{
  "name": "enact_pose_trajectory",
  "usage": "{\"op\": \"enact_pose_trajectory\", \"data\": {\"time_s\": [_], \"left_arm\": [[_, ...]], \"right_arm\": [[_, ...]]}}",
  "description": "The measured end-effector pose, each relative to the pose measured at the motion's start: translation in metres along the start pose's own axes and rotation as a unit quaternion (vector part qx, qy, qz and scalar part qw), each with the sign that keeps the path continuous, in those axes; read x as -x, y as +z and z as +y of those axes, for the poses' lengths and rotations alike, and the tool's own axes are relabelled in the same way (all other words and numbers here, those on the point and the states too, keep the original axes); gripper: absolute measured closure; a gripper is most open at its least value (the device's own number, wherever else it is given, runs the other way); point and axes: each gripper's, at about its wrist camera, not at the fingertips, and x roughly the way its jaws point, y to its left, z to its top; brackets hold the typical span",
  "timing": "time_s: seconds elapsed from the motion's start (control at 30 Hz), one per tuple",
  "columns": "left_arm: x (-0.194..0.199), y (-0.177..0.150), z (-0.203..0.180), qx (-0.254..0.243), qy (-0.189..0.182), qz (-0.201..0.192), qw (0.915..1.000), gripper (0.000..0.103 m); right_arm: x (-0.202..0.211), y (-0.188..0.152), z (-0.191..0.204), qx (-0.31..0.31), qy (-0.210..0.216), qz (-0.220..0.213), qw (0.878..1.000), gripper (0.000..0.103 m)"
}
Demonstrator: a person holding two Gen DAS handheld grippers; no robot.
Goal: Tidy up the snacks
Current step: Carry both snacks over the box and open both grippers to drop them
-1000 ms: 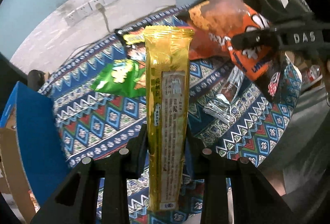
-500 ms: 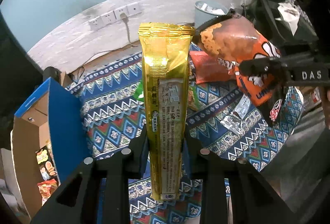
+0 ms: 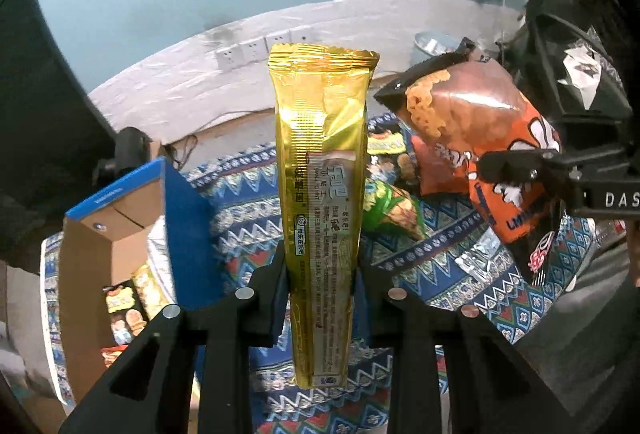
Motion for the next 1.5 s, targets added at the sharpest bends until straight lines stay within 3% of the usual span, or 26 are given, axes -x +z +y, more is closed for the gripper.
{"op": "enact_pose_trajectory", "data": {"time_s": [0.63, 0.93, 1.5], "left_arm": [[0.052, 0.005, 0.057, 0.043, 0.022, -0.046, 0.9977, 0.075], [0.069, -0.005, 0.085, 0.056, 0.050, -0.064, 0.9951, 0.075], [0.057, -0.042, 0.153, 0.102, 0.085, -0.041, 0.9903, 0.075]], "right_arm": [[-0.005, 0.039, 0.064, 0.042, 0.037, -0.015, 0.998, 0.059], [-0.015, 0.053, 0.098, 0.066, 0.045, -0.012, 0.997, 0.059], [-0.051, 0.073, 0.171, 0.110, 0.062, 0.012, 0.992, 0.059]]}}
